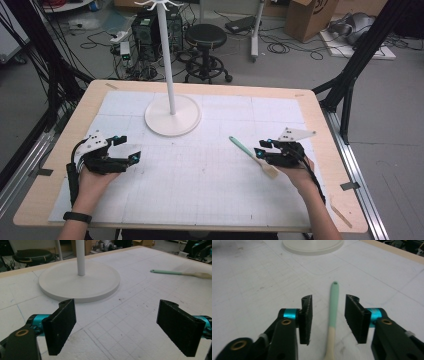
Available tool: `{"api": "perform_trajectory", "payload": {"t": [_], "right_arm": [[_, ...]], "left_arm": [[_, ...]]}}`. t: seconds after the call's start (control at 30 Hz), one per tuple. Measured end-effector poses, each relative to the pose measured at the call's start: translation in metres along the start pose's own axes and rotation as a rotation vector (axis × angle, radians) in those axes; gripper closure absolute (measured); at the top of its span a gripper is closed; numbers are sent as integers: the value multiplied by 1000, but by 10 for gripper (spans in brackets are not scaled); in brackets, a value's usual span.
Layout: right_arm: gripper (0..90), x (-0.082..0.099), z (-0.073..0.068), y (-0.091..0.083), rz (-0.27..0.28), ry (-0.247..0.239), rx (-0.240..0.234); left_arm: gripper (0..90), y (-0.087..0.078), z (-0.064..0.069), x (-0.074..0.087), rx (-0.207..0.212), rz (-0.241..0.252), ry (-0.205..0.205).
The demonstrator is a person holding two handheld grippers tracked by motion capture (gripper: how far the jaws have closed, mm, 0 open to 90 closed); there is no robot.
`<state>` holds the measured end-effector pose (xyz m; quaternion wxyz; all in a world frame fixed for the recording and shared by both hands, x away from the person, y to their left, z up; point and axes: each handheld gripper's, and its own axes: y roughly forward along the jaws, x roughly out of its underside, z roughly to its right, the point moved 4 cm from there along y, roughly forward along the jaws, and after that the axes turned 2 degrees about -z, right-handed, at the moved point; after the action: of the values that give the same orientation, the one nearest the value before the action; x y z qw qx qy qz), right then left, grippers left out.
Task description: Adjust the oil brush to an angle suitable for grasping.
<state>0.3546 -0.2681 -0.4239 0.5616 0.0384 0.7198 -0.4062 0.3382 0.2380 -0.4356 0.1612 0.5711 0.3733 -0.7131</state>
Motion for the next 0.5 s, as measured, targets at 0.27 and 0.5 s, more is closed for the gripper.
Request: {"api": "perform_trajectory", "payload": {"t": [0.27,0.5], "right_arm": [[305,31,5,-31,129,92,50],[163,40,15,-45,179,168,112]], "left_arm": [[170,1,-4,0,17,14,-42],[167,-3,-7,-1,-5,38,-40]]}}
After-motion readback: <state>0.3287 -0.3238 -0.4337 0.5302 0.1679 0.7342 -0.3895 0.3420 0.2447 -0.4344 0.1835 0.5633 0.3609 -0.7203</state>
